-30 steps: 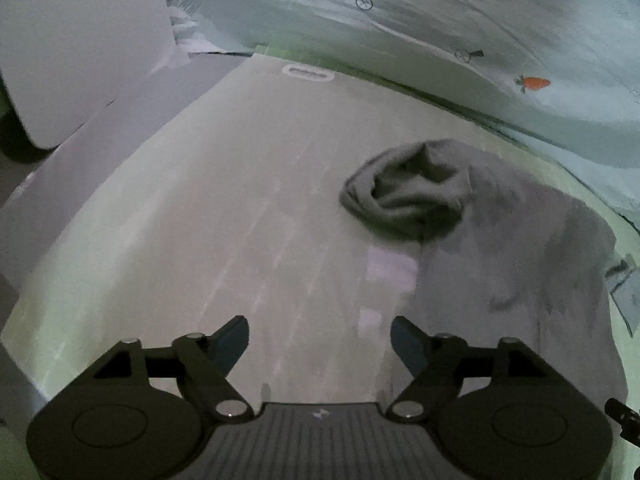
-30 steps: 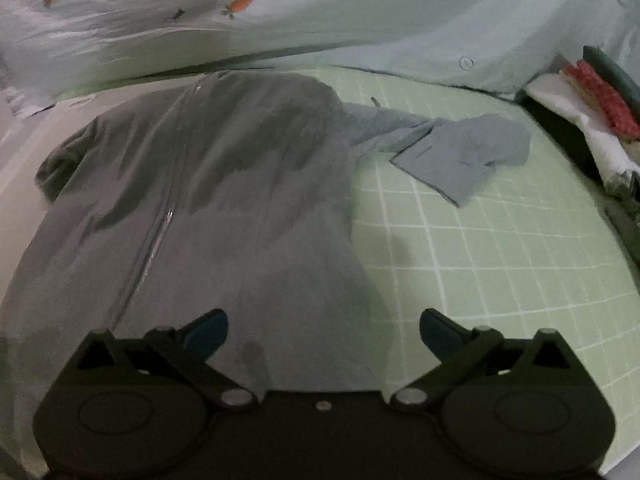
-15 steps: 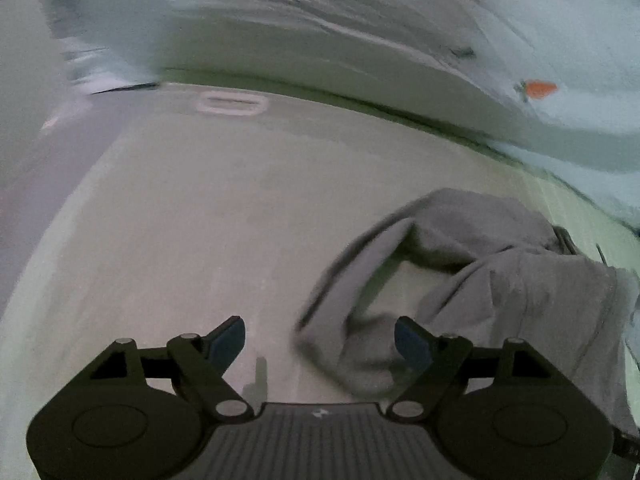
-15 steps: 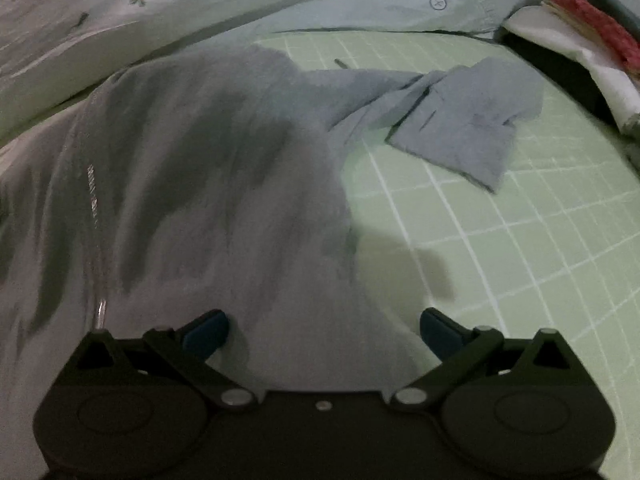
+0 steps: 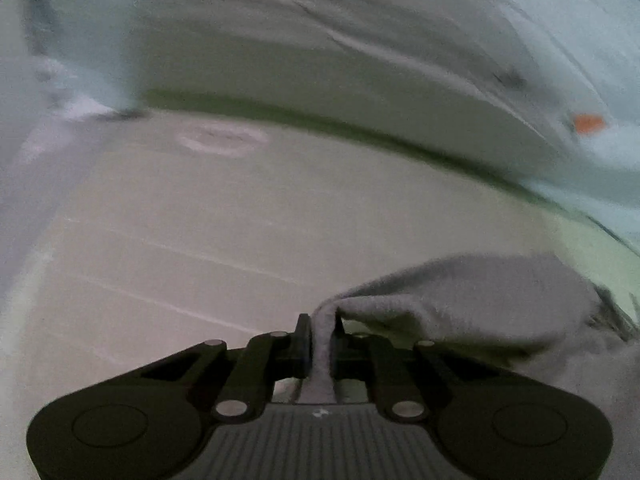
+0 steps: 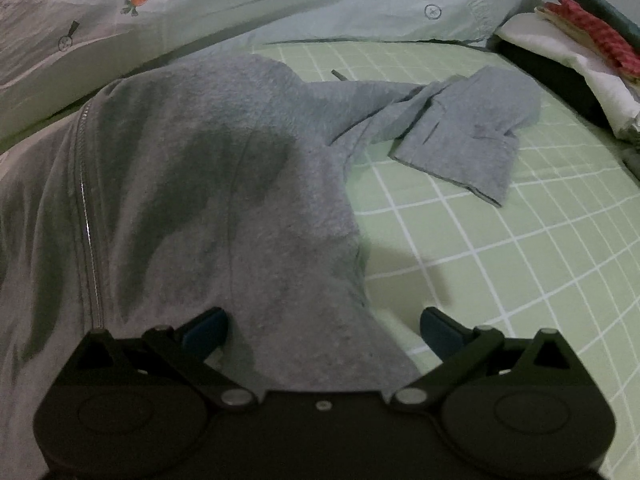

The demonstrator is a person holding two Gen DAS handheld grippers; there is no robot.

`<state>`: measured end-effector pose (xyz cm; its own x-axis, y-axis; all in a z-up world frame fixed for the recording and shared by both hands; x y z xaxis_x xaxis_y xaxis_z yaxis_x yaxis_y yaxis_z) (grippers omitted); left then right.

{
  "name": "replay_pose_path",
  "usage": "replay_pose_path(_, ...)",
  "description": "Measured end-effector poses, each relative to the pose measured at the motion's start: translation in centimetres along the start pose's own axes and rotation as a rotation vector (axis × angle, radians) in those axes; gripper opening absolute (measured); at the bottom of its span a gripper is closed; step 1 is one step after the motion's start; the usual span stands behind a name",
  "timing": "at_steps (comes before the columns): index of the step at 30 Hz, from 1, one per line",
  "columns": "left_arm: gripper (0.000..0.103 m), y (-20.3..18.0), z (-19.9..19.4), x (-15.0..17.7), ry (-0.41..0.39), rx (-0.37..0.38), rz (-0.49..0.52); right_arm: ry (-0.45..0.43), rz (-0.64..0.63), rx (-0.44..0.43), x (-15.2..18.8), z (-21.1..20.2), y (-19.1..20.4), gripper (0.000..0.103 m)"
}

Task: Fold clothes

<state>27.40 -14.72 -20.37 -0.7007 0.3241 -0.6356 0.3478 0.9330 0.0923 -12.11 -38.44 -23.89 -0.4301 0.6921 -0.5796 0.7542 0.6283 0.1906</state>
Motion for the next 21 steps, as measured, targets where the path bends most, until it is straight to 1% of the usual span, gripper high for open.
replay_pose_path(2,0.010,2.8,-1.1,-0.1,-0.043,-0.090,-0.058,-0.010,-0.003,-0.001,0.1,-0.1,0.0,0.103)
replay_pose_path(4,0.011,6.2,-2.1,0.7,-0.044,-0.182,-0.136,-0.023,-0.006,-0.001,0.3,-0.1,0.0,0.103)
replay_pose_path(6,0.011,8.9,-2.8,2.3,-0.004,-0.230,-0.206,-0.037,-0.010,-0.001,0.4,-0.1,0.0,0.103)
replay_pose_path(7,0.012,9.6,-3.1,3.3,0.021,-0.238,-0.214,-0.044,-0.012,-0.002,0.5,-0.1,0.0,0.103)
replay_pose_path(8,0.017,9.8,-3.4,4.3,0.042,-0.242,-0.207,-0.053,-0.015,-0.003,0.6,-0.2,-0.1,0.103)
replay_pose_path(9,0.019,9.8,-3.8,5.4,0.063,-0.237,-0.189,-0.061,-0.017,-0.004,0.7,-0.2,-0.1,0.103)
replay_pose_path(11,0.021,9.0,-4.6,7.2,0.101,-0.191,-0.154,-0.078,-0.022,-0.006,0.9,-0.3,-0.2,0.103)
replay_pose_path(13,0.024,9.1,-5.6,8.5,0.123,-0.118,-0.181,-0.094,-0.025,-0.007,1.0,-0.4,-0.3,0.103)
replay_pose_path(15,0.025,10.2,-6.5,8.9,0.121,-0.067,-0.227,-0.109,-0.027,-0.006,1.2,-0.5,-0.4,0.103)
replay_pose_path(17,0.031,11.6,-7.3,8.4,0.109,-0.019,-0.290,-0.123,-0.029,-0.006,1.3,-0.5,-0.4,0.103)
replay_pose_path(18,0.032,12.1,-7.3,7.8,0.100,0.007,-0.315,-0.131,-0.030,-0.005,1.4,-0.5,-0.4,0.103)
replay_pose_path(21,0.038,13.0,-6.5,6.0,0.071,0.076,-0.358,-0.171,-0.035,-0.001,1.8,-0.6,-0.4,0.103)
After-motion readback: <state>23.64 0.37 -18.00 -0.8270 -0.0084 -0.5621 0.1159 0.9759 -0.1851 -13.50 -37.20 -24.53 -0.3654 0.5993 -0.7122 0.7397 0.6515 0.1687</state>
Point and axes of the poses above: each gripper's, at about its wrist camera, not at the fingertips, and z roughly the way its jaws point, y to its left, x to its underside, the point moved 4 cm from there along z, roughly the way its jaws point, and after that the axes turned 12 degrees about -x, right-handed, at the moved point
